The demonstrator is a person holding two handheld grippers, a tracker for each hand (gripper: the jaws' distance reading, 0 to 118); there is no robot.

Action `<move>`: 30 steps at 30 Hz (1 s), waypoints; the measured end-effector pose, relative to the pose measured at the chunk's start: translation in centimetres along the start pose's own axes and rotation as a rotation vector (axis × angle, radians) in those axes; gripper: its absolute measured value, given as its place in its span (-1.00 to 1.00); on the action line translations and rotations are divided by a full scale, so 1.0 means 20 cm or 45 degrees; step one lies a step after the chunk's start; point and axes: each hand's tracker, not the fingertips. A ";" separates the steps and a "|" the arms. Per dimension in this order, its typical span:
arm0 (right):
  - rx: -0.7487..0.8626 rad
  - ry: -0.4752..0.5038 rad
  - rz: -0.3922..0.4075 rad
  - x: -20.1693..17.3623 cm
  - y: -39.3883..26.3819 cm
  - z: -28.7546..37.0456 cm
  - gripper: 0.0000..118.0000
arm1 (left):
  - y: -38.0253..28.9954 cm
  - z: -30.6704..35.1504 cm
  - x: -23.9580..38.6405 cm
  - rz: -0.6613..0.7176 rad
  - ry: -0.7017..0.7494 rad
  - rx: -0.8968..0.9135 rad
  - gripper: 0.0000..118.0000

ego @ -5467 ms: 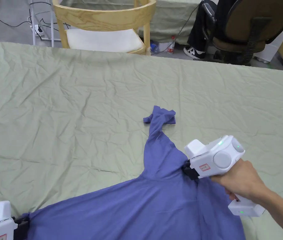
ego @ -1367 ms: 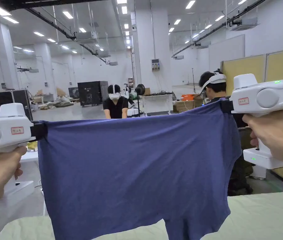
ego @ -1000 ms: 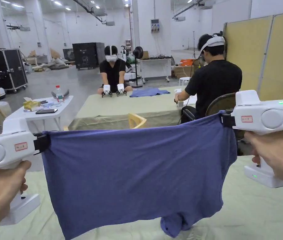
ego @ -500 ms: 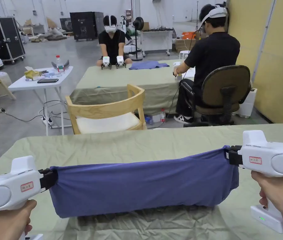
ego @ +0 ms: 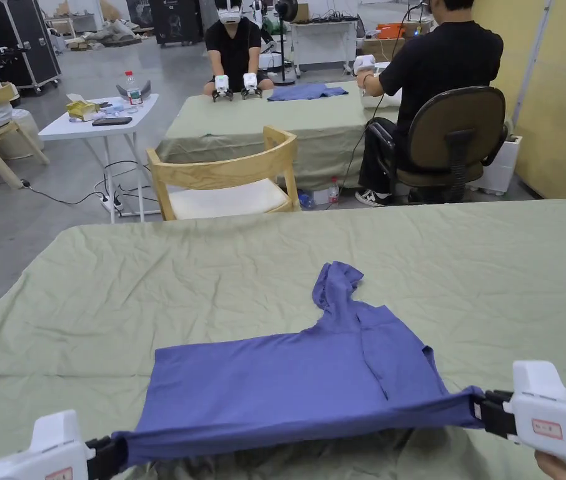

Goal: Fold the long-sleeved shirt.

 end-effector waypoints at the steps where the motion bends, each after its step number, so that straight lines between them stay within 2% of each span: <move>1: 0.003 -0.007 0.007 0.00 -0.04 0.02 -0.94 | -0.04 -0.01 -0.04 0.009 -0.003 -0.040 -0.88; 6: -0.058 0.000 0.033 -0.05 -0.26 0.11 -0.94 | -0.22 0.01 -0.11 -0.007 -0.001 -0.133 -0.88; 9: -0.087 0.004 -0.006 -0.04 -0.37 0.14 -0.94 | -0.31 0.07 -0.11 0.007 0.016 -0.145 -0.88; 13: -0.121 -0.006 -0.001 -0.03 -0.47 0.18 -0.94 | -0.41 0.10 -0.13 -0.015 0.031 -0.180 -0.88; 15: -0.147 -0.002 -0.018 -0.02 -0.52 0.19 -0.94 | -0.46 0.11 -0.15 0.036 0.036 -0.193 -0.88; 18: -0.174 -0.013 -0.038 -0.02 -0.57 0.17 -0.94 | -0.55 0.08 -0.12 -0.005 0.045 -0.258 -0.88; 24: -0.241 -0.029 0.015 -0.05 -0.57 0.13 -0.94 | -0.61 0.01 -0.15 0.017 0.060 -0.349 -0.87; 26: -0.246 -0.027 0.006 -0.05 -0.56 0.13 -0.93 | -0.62 0.00 -0.13 0.012 0.081 -0.380 -0.77; 27: -0.276 -0.024 0.001 -0.05 -0.55 0.12 -0.88 | -0.61 0.00 -0.12 0.011 0.099 -0.395 -0.64; 28: -0.302 -0.035 -0.002 -0.06 -0.55 0.11 -0.75 | -0.61 0.00 -0.12 -0.001 0.122 -0.393 -0.43; 29: -0.335 -0.046 0.000 -0.06 -0.55 0.11 -0.49 | -0.61 0.01 -0.11 -0.008 0.129 -0.386 -0.24; 30: -0.370 -0.073 0.020 -0.07 -0.55 0.11 -0.33 | -0.61 0.03 -0.12 -0.003 0.134 -0.376 -0.24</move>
